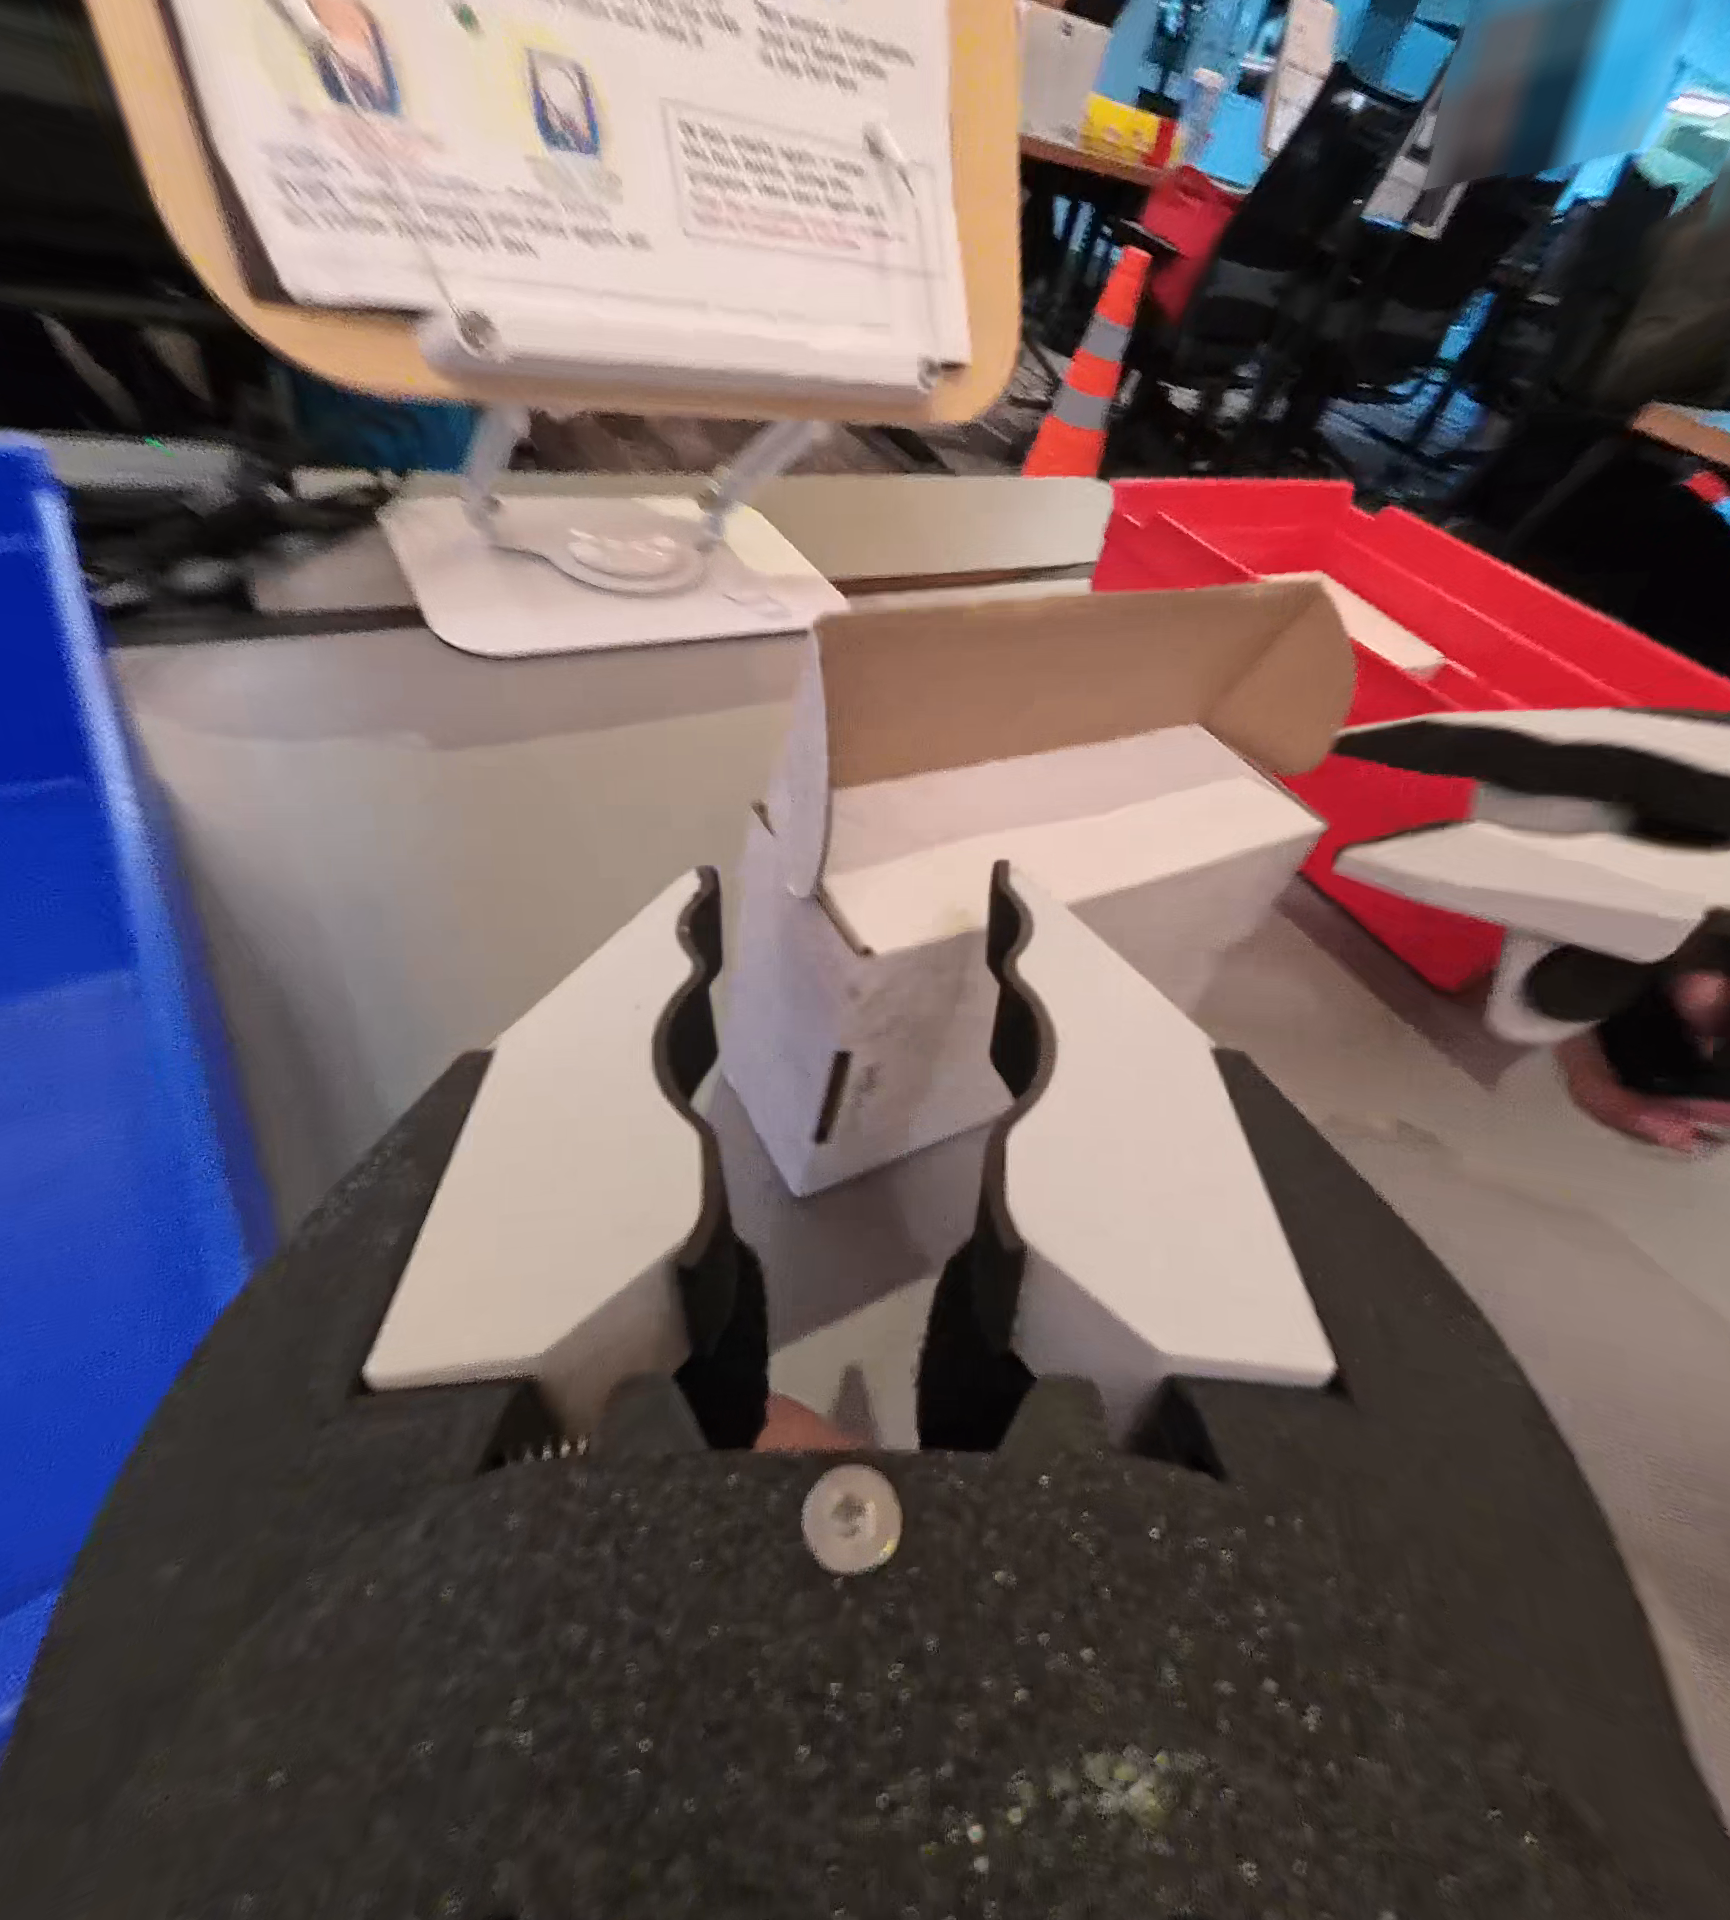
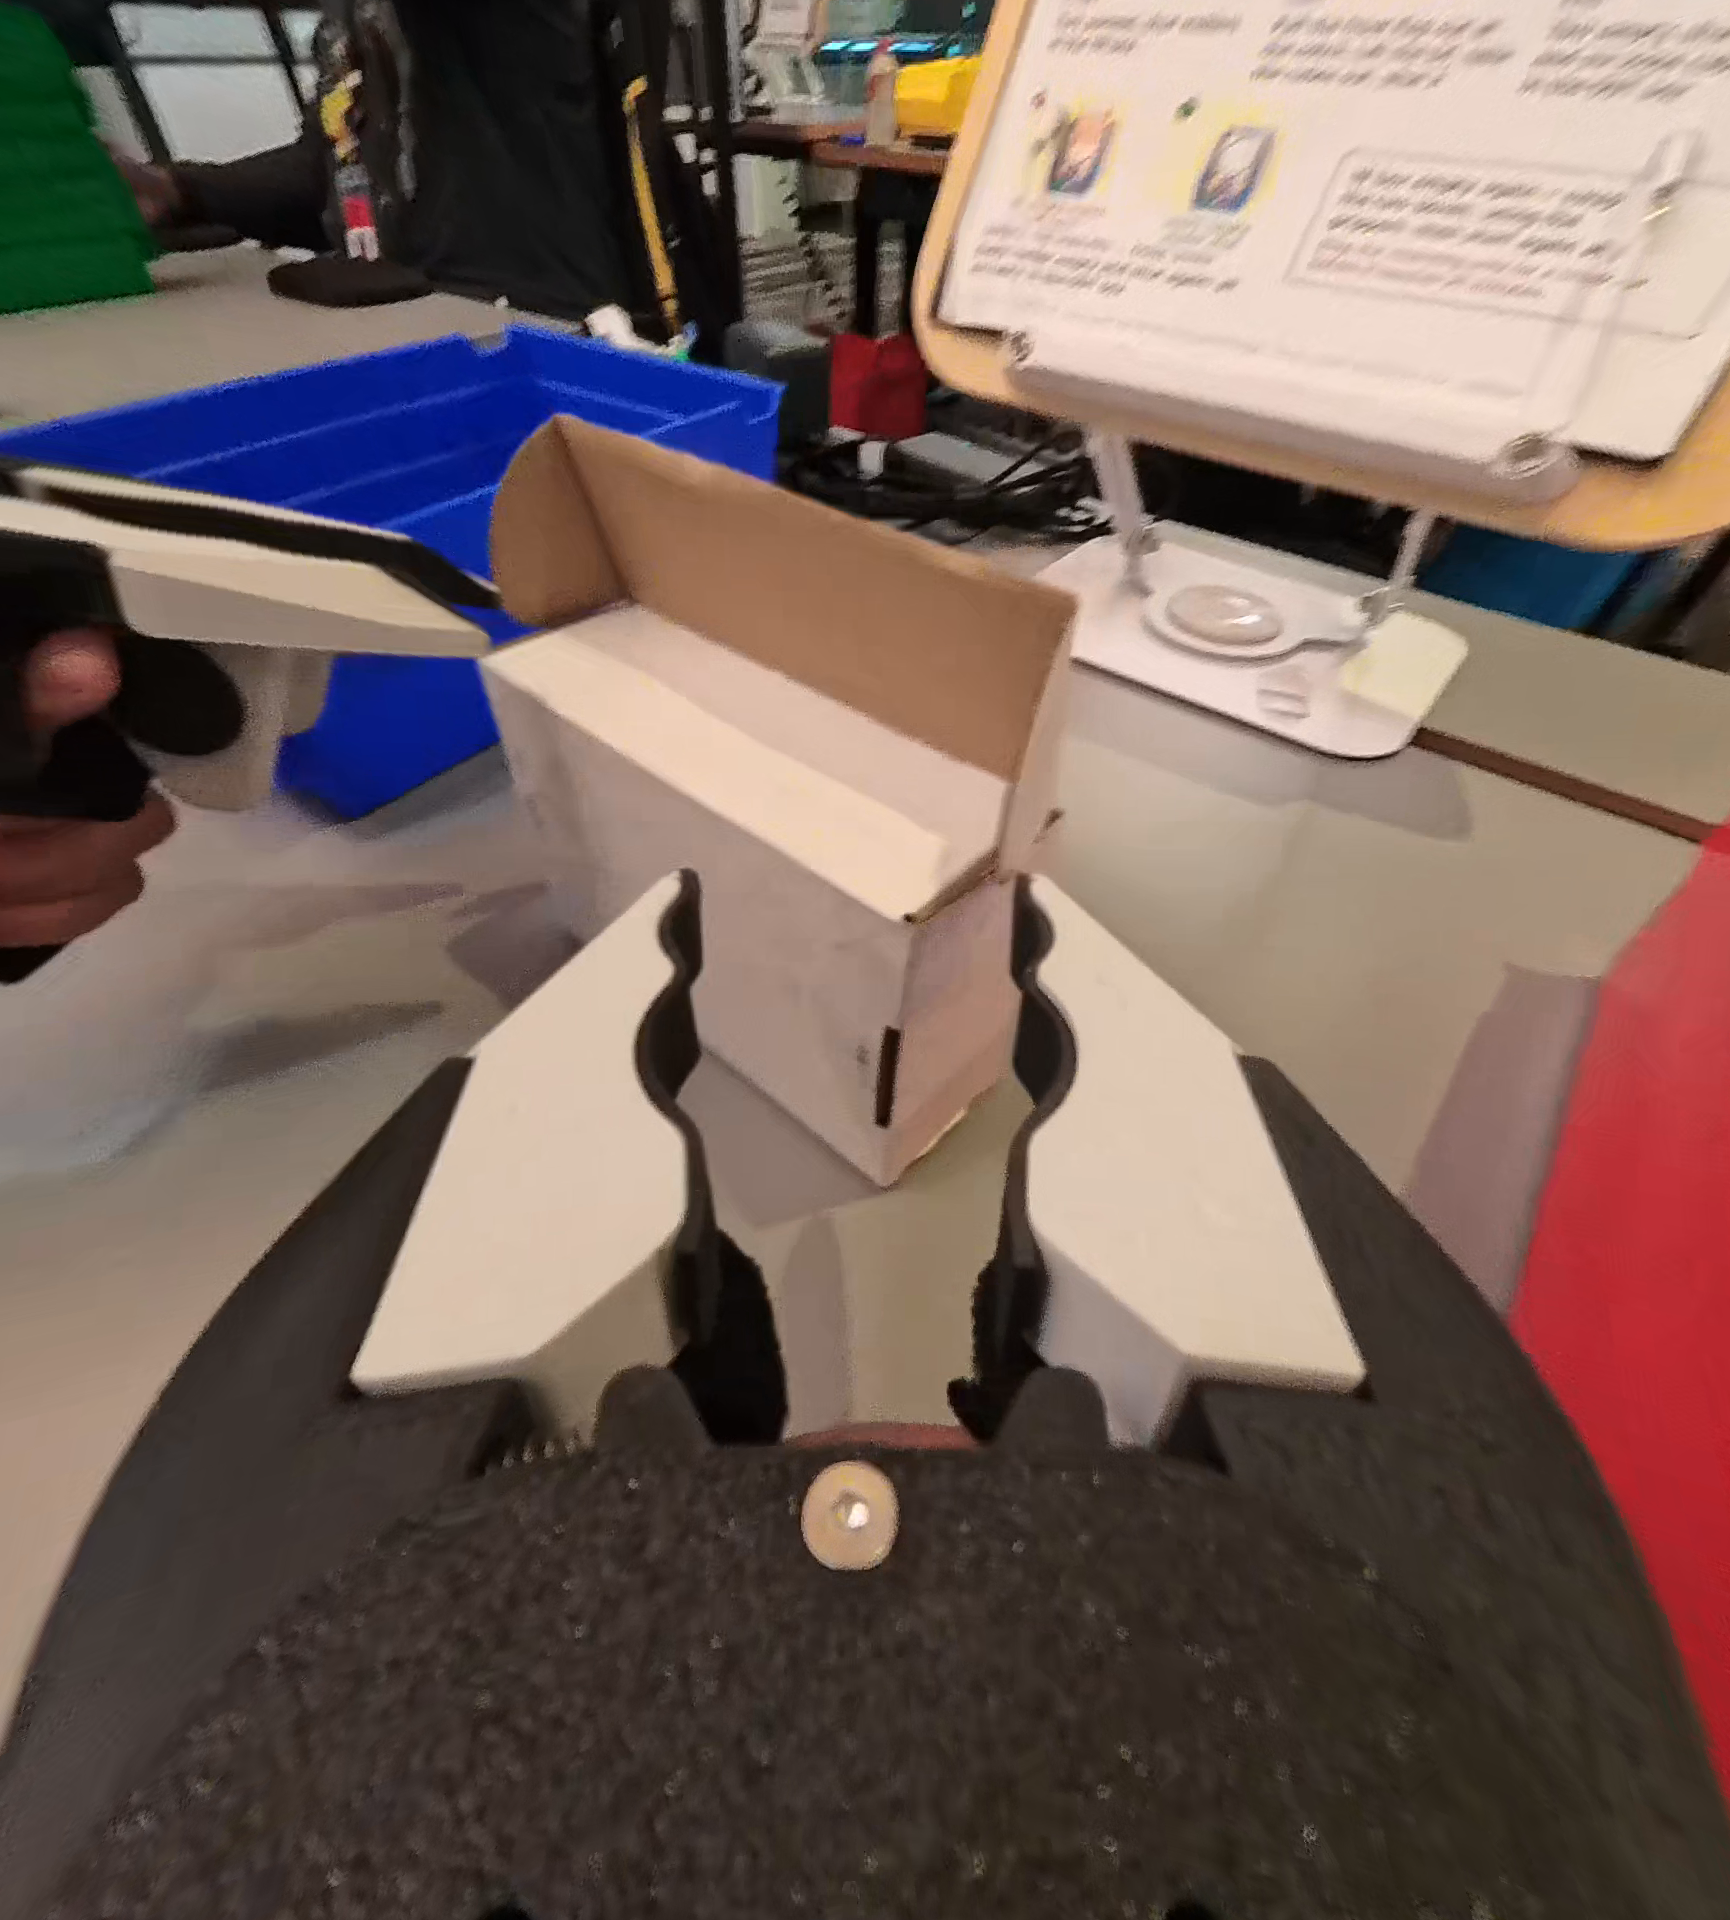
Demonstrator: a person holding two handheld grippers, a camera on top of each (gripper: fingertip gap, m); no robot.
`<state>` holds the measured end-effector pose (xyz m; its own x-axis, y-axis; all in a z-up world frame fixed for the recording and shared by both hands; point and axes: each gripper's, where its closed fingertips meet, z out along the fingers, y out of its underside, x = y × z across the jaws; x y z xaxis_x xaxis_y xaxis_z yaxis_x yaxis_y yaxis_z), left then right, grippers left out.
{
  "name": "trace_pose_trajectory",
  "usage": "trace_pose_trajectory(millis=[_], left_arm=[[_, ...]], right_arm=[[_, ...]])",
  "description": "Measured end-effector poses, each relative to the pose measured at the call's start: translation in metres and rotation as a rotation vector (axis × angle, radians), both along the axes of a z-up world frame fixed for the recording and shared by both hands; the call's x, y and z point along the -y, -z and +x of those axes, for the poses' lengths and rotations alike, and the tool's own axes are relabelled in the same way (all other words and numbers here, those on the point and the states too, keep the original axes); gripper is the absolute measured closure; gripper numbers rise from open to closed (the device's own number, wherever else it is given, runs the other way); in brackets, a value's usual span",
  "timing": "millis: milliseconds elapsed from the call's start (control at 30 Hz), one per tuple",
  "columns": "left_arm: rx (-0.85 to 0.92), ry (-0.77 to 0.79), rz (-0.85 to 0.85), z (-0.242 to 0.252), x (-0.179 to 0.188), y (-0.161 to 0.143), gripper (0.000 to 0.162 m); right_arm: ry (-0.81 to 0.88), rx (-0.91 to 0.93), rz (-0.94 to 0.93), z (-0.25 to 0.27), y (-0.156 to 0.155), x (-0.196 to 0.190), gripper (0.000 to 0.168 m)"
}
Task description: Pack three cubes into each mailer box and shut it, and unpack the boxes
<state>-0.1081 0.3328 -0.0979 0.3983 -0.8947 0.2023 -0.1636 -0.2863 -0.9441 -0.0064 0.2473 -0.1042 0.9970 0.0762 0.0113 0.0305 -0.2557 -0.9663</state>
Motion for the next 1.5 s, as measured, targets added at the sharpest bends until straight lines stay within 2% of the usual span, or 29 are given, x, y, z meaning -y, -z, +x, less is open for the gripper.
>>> trace_pose_trajectory(millis=[33, 133, 233, 367, 433, 567, 767, 1167, 1400, 1433, 1500], left_arm=[[-0.01, -0.023, 0.038, -0.002, -0.003, -0.004, 0.117], [-0.078, -0.054, 0.117, 0.002, -0.008, -0.007, 0.121], [-0.128, -0.07, 0.091, 0.008, -0.011, -0.005, 0.129], [-0.148, -0.071, 0.033, 0.013, -0.011, -0.008, 0.16], [-0.189, -0.084, 0.01, 0.012, -0.014, -0.007, 0.162], [-0.253, -0.09, -0.036, 0.011, -0.016, -0.008, 0.162], [-0.303, -0.073, -0.15, 0.014, -0.006, -0.009, 0.159], [-0.289, -0.071, -0.083, 0.008, 0.01, 0.001, 0.159], [-0.218, -0.037, -0.063, 0.008, 0.017, 0.004, 0.157], [-0.206, -0.025, -0.056, 0.008, 0.018, 0.004, 0.155], [-0.184, 0.002, -0.063, 0.006, 0.021, 0.006, 0.136]], right_arm=[[0.036, 0.013, 0.013, 0.007, -0.006, 0.001, 0.118], [0.159, 0.058, 0.023, 0.029, -0.015, -0.001, 0.125], [0.204, 0.013, -0.041, 0.034, -0.006, -0.006, 0.132], [0.234, -0.035, -0.07, 0.032, -0.002, -0.009, 0.153], [0.256, -0.076, -0.107, 0.031, -0.005, -0.007, 0.165], [0.296, -0.128, -0.161, 0.03, -0.013, -0.007, 0.166], [0.354, -0.235, -0.278, 0.023, -0.006, -0.005, 0.164], [0.364, -0.218, -0.3, 0.024, 0.006, 0.004, 0.166], [0.354, -0.22, -0.278, 0.026, 0.007, 0.004, 0.164], [0.344, -0.218, -0.273, 0.026, 0.007, 0.004, 0.164], [0.305, -0.213, -0.264, 0.024, 0.007, 0.005, 0.162]])
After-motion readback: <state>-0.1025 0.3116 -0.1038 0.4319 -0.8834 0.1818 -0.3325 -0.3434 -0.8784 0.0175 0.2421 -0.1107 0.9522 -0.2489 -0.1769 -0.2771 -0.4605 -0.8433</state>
